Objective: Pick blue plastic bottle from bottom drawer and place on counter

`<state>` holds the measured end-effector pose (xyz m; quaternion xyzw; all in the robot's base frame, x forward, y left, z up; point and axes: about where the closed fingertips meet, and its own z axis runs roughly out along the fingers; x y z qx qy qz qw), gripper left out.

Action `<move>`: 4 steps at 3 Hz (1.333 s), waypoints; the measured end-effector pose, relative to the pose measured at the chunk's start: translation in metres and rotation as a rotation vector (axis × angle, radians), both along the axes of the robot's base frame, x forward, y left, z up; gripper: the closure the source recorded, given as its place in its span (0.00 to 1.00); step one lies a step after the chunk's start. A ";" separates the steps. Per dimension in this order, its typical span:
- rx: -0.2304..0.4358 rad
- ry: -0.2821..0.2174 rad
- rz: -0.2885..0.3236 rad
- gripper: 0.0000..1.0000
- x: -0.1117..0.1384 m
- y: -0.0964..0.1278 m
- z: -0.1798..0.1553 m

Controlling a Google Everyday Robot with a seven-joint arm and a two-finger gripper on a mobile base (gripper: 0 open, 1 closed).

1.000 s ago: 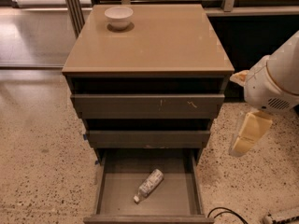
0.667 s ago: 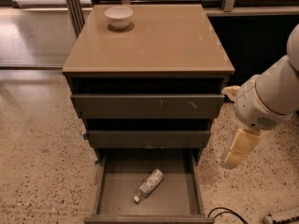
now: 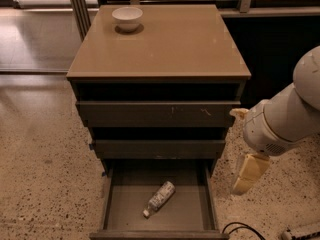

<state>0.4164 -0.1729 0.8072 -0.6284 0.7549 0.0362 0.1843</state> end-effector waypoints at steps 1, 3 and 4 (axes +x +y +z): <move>0.026 0.018 0.024 0.00 0.007 0.011 -0.030; 0.066 0.028 0.075 0.00 0.015 0.035 -0.095; 0.089 0.042 0.095 0.00 0.012 0.045 -0.138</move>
Offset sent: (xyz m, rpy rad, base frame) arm 0.0239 0.0373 -0.0933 0.0654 0.0276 0.0764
